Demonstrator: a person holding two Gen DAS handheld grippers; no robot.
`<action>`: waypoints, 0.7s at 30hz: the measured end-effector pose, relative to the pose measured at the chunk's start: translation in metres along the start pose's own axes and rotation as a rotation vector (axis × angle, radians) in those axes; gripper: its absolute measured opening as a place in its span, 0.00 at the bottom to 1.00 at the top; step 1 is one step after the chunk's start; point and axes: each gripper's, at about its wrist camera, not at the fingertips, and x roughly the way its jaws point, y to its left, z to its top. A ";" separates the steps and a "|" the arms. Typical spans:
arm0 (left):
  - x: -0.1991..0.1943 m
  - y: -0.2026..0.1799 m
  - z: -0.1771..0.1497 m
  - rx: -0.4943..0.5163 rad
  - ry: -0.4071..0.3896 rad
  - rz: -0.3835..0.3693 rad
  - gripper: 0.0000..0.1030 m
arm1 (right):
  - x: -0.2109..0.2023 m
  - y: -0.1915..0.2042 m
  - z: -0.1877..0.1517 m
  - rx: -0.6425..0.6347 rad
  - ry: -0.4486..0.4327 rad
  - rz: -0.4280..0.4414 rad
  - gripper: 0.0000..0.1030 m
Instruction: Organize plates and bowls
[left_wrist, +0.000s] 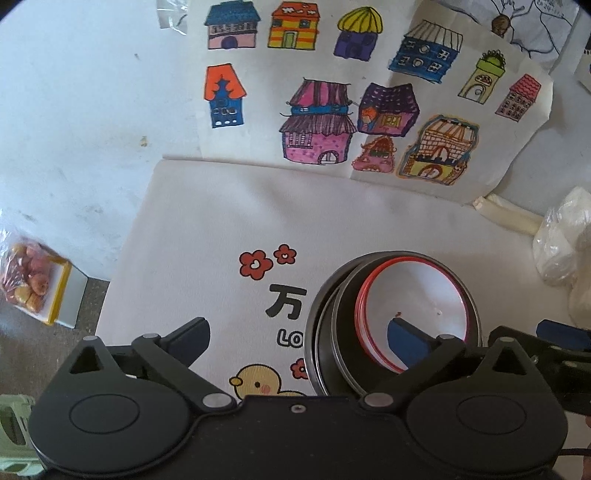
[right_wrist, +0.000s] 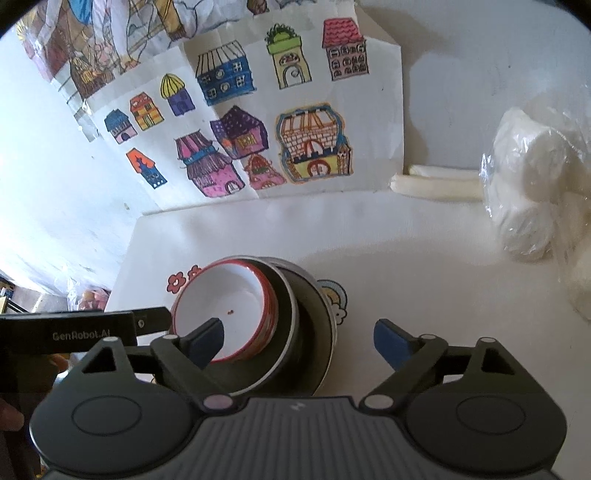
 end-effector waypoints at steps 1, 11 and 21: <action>-0.002 0.000 -0.001 -0.006 -0.006 0.006 0.99 | -0.001 -0.001 0.001 -0.002 -0.003 0.003 0.89; -0.022 -0.008 -0.009 -0.052 -0.062 0.046 0.99 | -0.018 -0.011 0.008 -0.012 -0.050 0.030 0.97; -0.051 -0.018 -0.020 -0.087 -0.137 0.063 0.99 | -0.035 -0.015 0.004 -0.045 -0.061 0.063 1.00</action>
